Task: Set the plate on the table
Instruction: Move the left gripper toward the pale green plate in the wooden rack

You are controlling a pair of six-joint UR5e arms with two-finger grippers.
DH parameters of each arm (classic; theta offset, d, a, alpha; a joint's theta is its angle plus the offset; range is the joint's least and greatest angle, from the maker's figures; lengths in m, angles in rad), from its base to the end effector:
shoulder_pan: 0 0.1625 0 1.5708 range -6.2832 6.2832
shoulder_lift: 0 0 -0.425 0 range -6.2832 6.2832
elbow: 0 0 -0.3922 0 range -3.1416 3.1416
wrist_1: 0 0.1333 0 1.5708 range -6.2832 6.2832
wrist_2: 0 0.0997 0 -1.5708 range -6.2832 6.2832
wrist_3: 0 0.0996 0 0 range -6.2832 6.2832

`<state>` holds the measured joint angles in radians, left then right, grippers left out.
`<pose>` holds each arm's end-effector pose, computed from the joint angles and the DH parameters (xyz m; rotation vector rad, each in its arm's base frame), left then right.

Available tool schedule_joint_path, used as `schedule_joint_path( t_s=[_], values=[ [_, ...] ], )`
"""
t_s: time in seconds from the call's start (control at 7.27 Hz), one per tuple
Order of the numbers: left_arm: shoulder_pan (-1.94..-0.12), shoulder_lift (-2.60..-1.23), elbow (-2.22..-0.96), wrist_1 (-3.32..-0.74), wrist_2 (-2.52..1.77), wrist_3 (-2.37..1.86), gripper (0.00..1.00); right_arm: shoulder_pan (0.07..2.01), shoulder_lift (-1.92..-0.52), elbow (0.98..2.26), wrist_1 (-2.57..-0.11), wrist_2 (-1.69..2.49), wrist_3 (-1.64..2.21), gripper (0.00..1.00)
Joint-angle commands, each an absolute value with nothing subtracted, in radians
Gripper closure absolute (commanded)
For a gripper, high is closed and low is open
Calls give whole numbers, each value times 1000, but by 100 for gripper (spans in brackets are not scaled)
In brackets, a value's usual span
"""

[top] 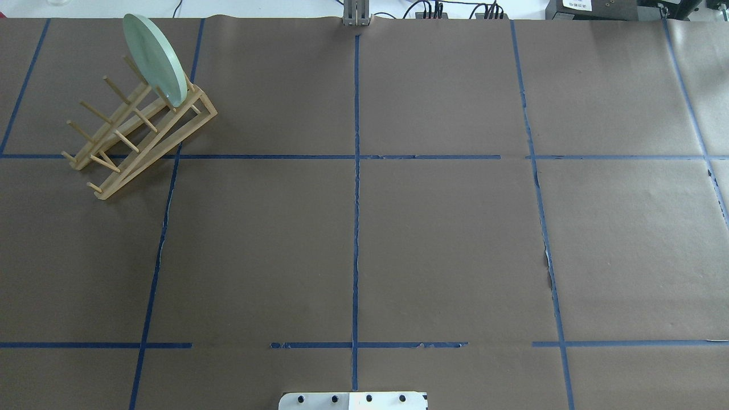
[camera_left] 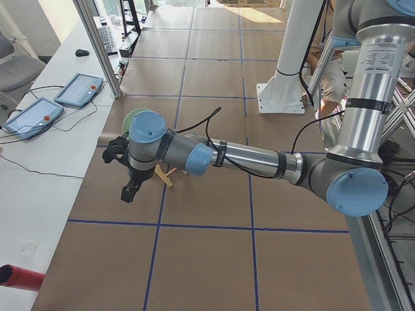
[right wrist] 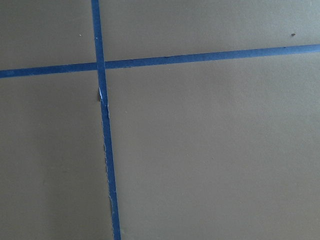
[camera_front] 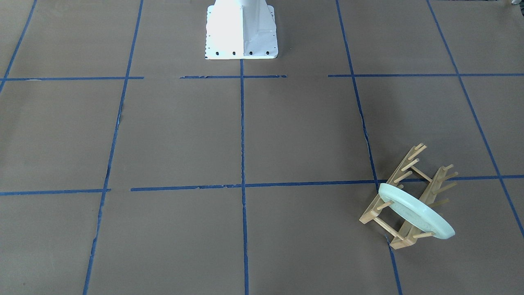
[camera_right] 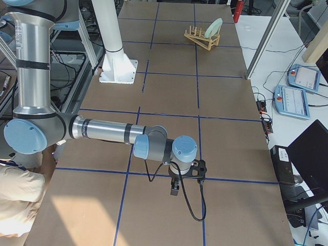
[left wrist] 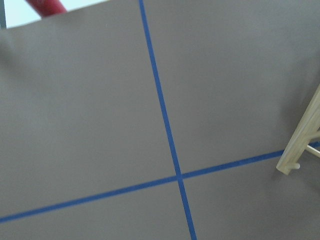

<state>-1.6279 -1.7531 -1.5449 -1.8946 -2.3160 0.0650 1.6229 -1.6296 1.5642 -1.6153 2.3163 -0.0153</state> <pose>-0.0991 -0.5820 0.5382 0.5014 0.7014 0.1863 0.0895 -0.4534 0.6961 -0.0796 -0.7480 0.0760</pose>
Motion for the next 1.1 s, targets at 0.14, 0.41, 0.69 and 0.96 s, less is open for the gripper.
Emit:
schedule_joint_path(
  t_s=[0.14, 0.41, 0.69, 0.96],
  values=[
    [-1521, -1867, -1413, -2200, -2450, -425, 0, 1623, -1629, 1565, -1615, 2316, -15, 0],
    [-1384, -1936, -1414, -2435, -2442, -934, 0, 1623, -1629, 1565, -1615, 2316, -15, 0],
    [-1321, -1994, -1392, -2487, -2418, -1493, 0, 1623, -1629, 1565, -1615, 2316, -15, 0],
    [-1235, -2051, -1352, -2545, -2242, -1859, 3, 1623, -1629, 1565, -1615, 2316, -15, 0]
  ],
)
